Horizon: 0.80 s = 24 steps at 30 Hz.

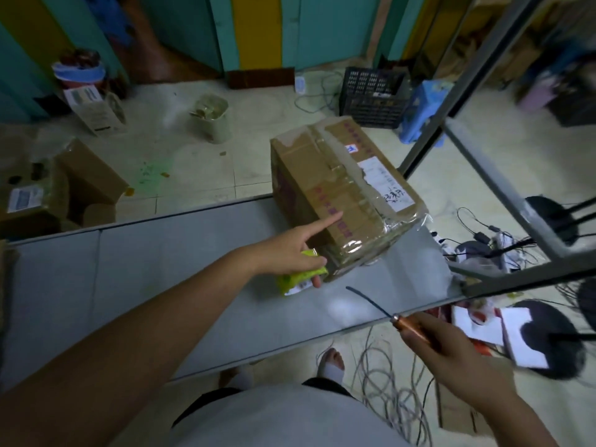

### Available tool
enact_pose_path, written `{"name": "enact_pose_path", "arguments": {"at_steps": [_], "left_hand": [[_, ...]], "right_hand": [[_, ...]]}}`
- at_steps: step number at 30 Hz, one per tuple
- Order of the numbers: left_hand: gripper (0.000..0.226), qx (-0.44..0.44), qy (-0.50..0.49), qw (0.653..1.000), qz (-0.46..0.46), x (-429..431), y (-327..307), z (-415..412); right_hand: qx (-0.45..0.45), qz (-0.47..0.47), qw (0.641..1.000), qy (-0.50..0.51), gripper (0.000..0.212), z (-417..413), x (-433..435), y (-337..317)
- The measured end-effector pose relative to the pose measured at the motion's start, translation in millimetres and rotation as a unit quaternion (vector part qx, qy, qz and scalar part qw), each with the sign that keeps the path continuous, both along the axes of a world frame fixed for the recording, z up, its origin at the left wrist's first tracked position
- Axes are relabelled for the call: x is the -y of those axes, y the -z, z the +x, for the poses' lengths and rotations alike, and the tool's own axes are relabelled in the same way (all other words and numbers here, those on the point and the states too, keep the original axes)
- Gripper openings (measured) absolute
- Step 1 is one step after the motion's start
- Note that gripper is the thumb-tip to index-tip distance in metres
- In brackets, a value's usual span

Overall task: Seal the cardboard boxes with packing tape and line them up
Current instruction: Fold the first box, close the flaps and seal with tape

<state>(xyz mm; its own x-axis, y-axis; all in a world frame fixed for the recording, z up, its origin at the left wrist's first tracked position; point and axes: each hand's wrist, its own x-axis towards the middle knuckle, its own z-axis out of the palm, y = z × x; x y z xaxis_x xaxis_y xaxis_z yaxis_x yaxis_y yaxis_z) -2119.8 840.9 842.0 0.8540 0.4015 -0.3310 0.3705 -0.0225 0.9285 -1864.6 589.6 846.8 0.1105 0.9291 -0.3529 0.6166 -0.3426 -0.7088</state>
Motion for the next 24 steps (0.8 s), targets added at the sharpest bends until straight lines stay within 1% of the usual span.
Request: {"name": "enact_pose_path", "arguments": {"at_steps": [2,4,5,7,11,14,18,24], "left_hand": [[0.094,-0.004,-0.012,1.000,-0.010,3,2,-2],[0.095,-0.006,-0.021,1.000,-0.011,6,5,-3],[0.096,-0.003,-0.026,1.000,-0.010,8,7,-3],[0.097,0.008,-0.033,0.999,-0.006,9,7,-2],[0.098,0.018,-0.029,0.999,-0.002,11,4,-2],[0.098,0.023,-0.025,0.999,-0.006,12,4,-3],[0.096,0.032,-0.025,0.999,-0.005,13,6,-3],[0.098,0.032,-0.010,0.999,0.001,14,6,-4]], "right_hand": [[-0.020,0.049,0.998,0.039,0.028,-6,0,-14],[-0.035,0.083,0.995,0.051,0.038,-16,-8,-25],[-0.041,0.090,0.994,0.051,0.040,-22,-14,-30],[-0.036,0.091,0.994,0.044,0.036,-34,-28,-38],[-0.008,0.066,0.998,0.019,0.027,-51,-52,-44],[0.015,0.044,0.999,0.005,0.032,-54,-63,-43],[0.090,0.003,0.996,-0.018,0.040,-57,-74,-47],[0.182,-0.038,0.980,-0.072,0.041,-76,-99,-51]]}}
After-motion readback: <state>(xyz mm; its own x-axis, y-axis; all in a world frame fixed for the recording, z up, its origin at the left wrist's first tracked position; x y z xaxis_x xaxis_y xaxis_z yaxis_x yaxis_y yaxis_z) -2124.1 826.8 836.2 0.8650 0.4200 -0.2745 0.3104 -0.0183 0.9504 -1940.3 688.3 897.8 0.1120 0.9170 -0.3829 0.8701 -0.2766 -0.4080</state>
